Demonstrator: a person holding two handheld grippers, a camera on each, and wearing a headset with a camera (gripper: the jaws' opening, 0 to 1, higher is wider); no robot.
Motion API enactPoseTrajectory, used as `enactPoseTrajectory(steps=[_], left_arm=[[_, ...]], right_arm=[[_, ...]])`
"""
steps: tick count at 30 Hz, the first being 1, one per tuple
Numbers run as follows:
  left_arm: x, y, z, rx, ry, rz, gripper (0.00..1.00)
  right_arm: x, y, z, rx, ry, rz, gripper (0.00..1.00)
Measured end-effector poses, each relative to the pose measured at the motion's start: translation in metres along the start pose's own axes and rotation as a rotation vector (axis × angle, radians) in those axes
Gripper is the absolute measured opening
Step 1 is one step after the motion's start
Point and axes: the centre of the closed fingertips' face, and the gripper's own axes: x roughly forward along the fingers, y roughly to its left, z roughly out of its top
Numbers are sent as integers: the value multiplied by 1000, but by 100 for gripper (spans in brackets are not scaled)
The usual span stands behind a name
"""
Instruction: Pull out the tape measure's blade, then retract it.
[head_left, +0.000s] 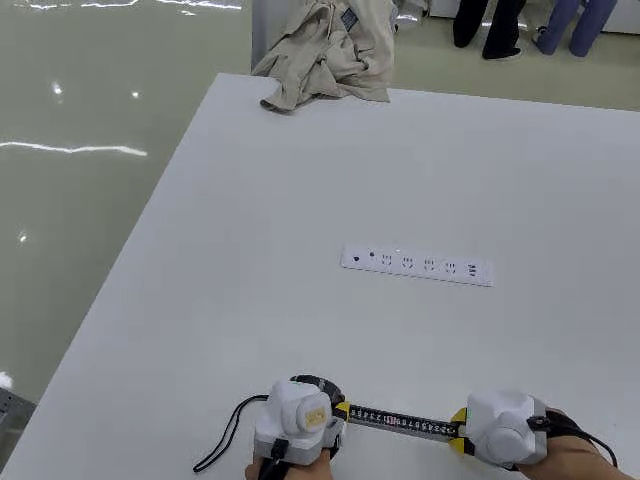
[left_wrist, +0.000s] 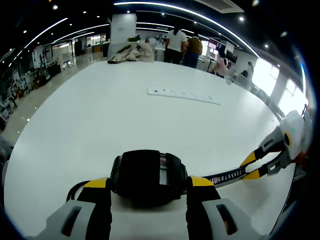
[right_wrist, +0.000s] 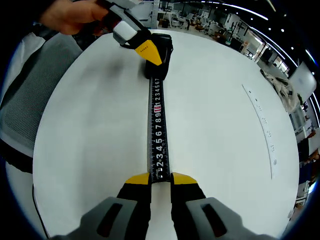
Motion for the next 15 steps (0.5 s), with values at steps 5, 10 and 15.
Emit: enactPoseTrajectory(steps=[5,10,15], left_arm=[[1,0,0,1,-1,0,57],[1,0,-1,-1,-2,0,57],[1,0,-1,1,0,-1,57]], right_arm=[[2,0,5,-7,-4,1,14],[5,1,10,-13,-10,2,14],[8,1,15,-20,-16,1,14]])
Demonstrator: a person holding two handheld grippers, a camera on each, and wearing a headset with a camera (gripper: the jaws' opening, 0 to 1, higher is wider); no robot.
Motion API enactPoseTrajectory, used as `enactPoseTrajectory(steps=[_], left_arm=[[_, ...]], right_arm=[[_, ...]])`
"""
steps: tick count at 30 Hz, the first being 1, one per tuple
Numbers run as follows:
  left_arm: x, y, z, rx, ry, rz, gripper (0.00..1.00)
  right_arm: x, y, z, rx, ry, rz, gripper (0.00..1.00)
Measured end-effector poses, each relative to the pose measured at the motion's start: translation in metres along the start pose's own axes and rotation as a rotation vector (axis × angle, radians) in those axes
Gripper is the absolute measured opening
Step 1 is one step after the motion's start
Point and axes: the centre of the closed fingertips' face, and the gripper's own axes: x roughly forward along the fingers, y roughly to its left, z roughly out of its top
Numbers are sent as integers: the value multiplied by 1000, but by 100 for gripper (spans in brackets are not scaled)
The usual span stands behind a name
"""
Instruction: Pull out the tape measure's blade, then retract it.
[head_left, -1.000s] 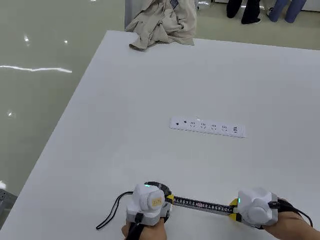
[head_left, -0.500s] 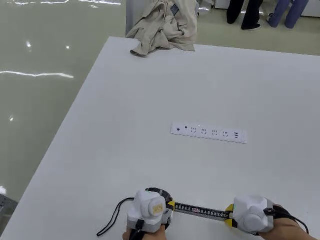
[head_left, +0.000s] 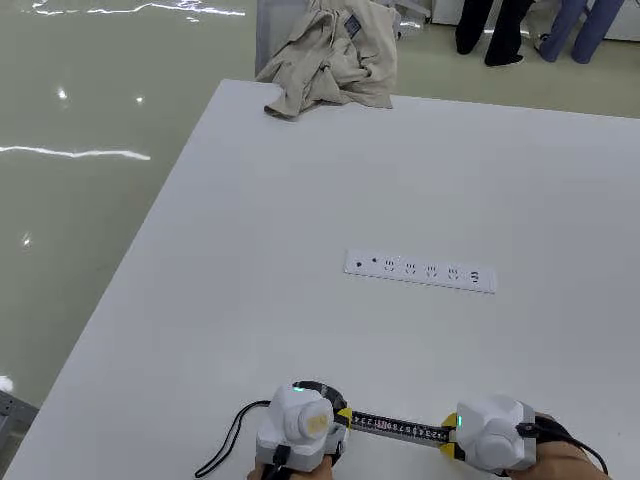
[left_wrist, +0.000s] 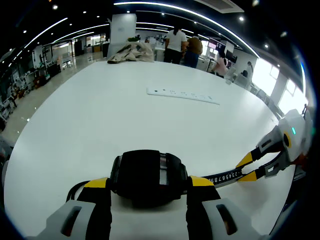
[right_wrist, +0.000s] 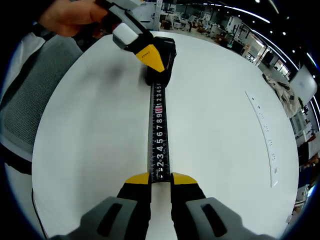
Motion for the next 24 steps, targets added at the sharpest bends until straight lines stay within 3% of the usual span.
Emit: enactPoseTrajectory(steps=[14,24], left_arm=[[-1,0,0,0,-1,-3,57],[-2,0,0,5,2,-6,57]], right_arm=[[6,0,12,-12,-7,11,14],[13,2,29,4,-34,21,14]])
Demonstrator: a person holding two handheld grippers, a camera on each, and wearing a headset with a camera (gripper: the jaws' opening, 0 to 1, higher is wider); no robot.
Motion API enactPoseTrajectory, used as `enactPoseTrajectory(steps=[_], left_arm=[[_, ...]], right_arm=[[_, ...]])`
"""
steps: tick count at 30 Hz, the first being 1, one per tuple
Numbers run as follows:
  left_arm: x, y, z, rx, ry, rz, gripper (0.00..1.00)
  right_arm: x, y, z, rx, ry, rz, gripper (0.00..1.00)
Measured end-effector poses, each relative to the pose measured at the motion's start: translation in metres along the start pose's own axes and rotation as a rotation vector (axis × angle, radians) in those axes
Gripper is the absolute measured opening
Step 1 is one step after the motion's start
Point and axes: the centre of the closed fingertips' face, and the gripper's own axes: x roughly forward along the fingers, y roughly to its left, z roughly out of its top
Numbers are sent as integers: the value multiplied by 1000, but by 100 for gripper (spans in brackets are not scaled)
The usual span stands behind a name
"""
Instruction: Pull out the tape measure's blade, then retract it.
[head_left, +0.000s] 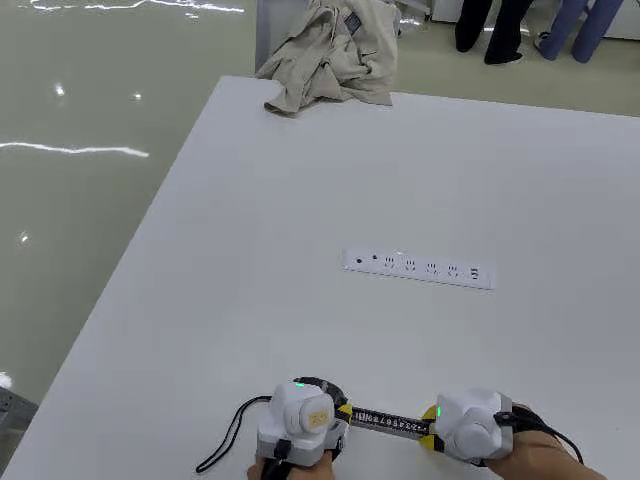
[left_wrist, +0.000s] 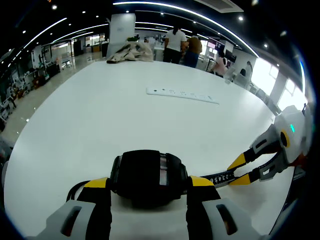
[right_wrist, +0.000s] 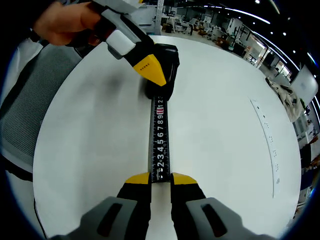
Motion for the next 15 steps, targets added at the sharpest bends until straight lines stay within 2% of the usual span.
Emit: enactPoseTrajectory(steps=[15], left_arm=[[0,0,0,-2,3,0,57]], right_arm=[[7,0,12,7,-19,5,14]])
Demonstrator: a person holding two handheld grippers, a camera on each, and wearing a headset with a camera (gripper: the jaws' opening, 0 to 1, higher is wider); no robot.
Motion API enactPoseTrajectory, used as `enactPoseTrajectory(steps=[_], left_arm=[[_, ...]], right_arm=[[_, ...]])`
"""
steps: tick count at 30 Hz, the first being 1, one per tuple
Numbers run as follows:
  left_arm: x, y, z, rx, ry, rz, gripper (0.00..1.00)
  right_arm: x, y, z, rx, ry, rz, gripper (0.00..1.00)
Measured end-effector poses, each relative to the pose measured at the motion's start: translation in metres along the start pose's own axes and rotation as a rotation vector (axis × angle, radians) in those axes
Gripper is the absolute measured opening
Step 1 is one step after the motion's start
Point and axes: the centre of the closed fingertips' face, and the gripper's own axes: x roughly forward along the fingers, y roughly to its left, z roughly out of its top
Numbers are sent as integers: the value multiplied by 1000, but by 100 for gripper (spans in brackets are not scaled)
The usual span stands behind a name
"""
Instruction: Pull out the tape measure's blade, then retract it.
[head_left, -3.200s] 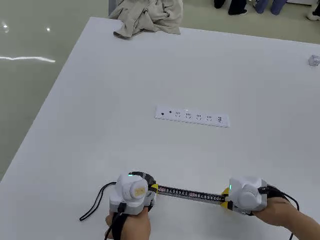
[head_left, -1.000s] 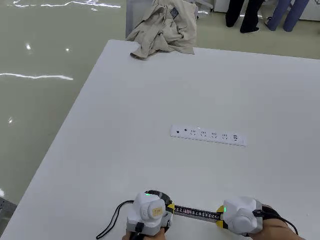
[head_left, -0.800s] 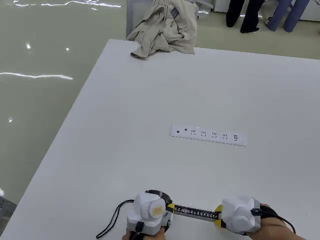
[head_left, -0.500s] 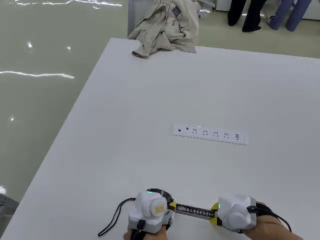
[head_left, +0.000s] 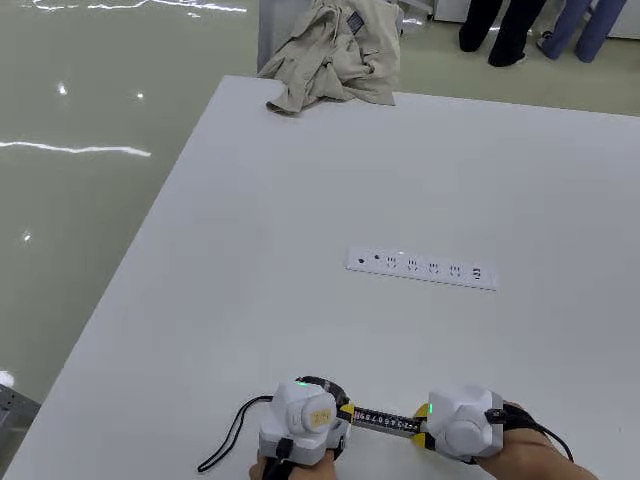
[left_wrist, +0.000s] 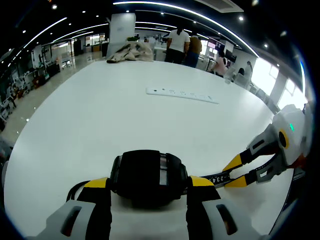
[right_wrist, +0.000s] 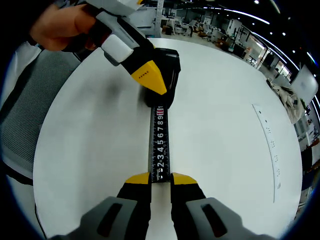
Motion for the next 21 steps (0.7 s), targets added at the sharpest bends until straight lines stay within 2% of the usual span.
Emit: enactPoseTrajectory(steps=[21], left_arm=[[0,0,0,5,2,-4,57]], right_arm=[[11,1,20,15,-38,-10,14]])
